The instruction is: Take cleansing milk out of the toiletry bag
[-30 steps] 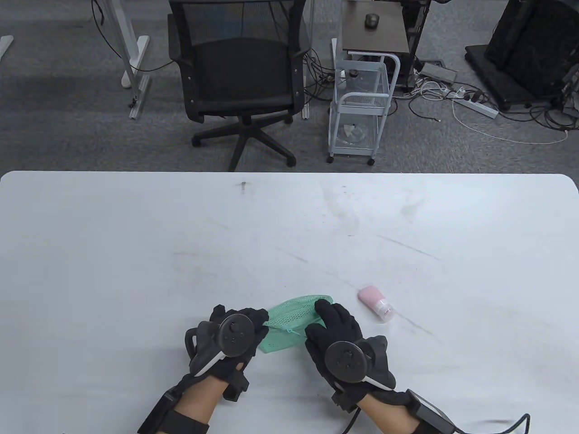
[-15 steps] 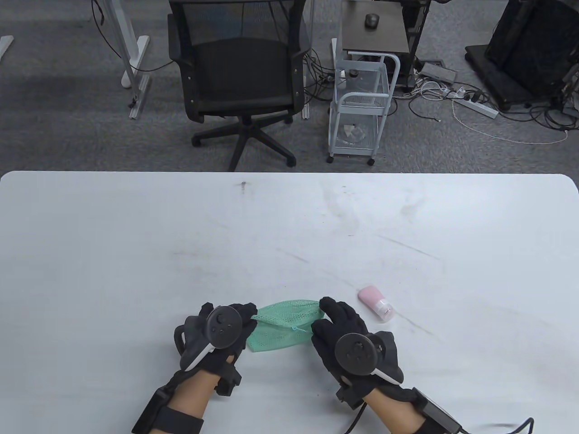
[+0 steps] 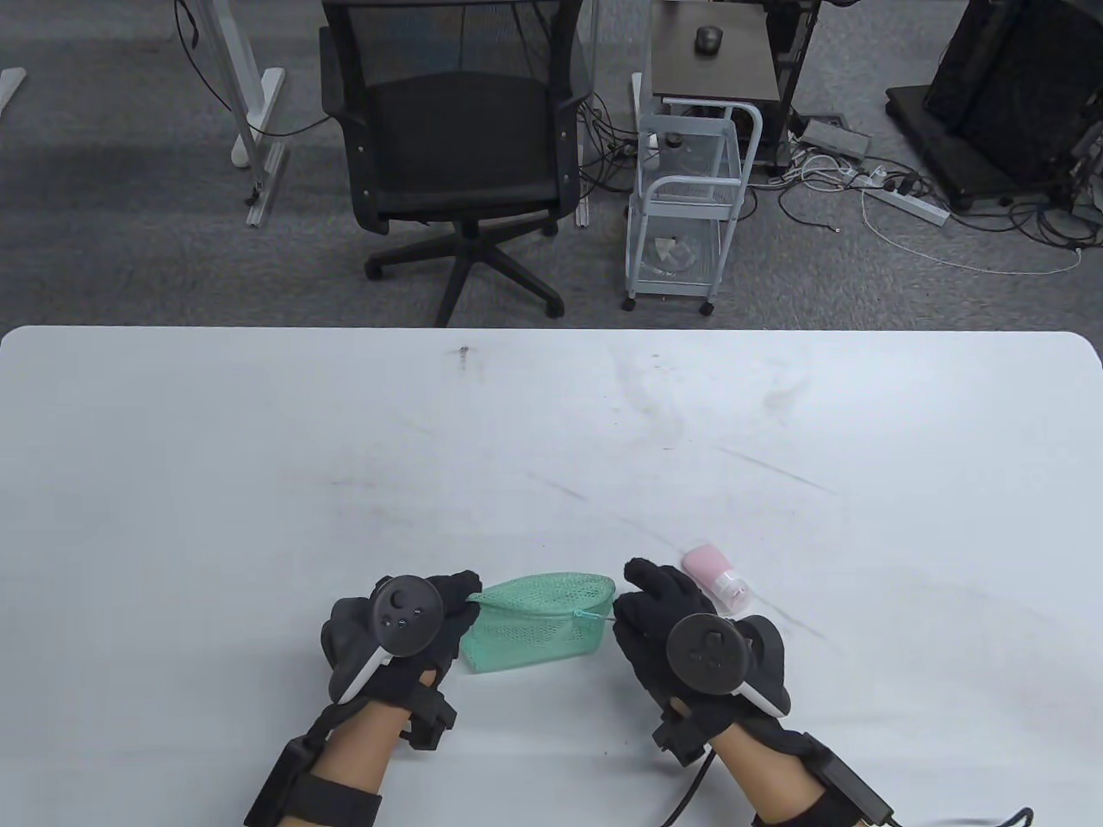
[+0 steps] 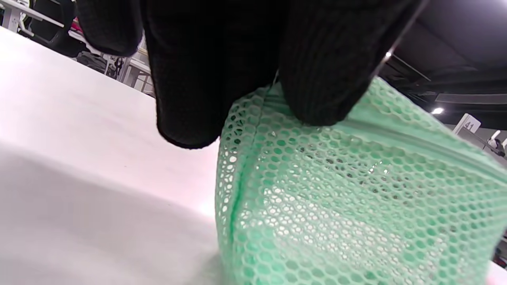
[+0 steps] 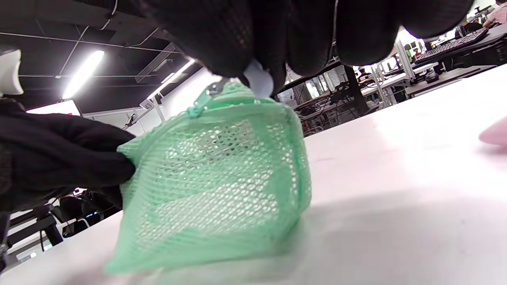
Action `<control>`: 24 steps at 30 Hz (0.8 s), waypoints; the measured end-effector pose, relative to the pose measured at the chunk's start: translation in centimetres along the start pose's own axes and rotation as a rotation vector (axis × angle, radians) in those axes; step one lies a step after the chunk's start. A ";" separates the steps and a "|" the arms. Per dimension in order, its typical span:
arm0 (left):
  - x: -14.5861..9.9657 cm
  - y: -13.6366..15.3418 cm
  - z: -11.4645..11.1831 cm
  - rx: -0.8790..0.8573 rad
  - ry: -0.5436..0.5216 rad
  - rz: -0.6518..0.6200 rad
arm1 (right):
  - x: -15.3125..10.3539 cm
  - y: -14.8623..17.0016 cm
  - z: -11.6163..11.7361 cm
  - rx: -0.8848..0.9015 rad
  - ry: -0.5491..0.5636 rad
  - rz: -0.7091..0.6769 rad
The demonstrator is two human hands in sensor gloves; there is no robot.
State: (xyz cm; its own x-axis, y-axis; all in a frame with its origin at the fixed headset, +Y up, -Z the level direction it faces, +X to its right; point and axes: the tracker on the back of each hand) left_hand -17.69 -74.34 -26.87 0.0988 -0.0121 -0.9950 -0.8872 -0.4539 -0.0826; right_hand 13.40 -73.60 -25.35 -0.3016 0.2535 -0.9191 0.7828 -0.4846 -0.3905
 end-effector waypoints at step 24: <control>-0.9 -0.3 1.4 -0.136 -0.029 -0.035 | 1.1 3.7 -1.2 -0.114 0.008 0.103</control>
State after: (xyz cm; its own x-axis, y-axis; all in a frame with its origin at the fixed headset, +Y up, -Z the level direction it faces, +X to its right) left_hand -18.11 -72.92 -26.07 0.1136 0.0311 -0.9930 -0.8140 -0.5702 -0.1110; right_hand 16.65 -74.14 -27.76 -0.2123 0.2141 -0.9535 0.8661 -0.4106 -0.2850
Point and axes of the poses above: the tracker on the back of each hand, its own y axis roughly to the little-finger side, its own x axis roughly from the wrist to the fingertips, z = x × y, and after that the axes turned 3 degrees about y, right-handed
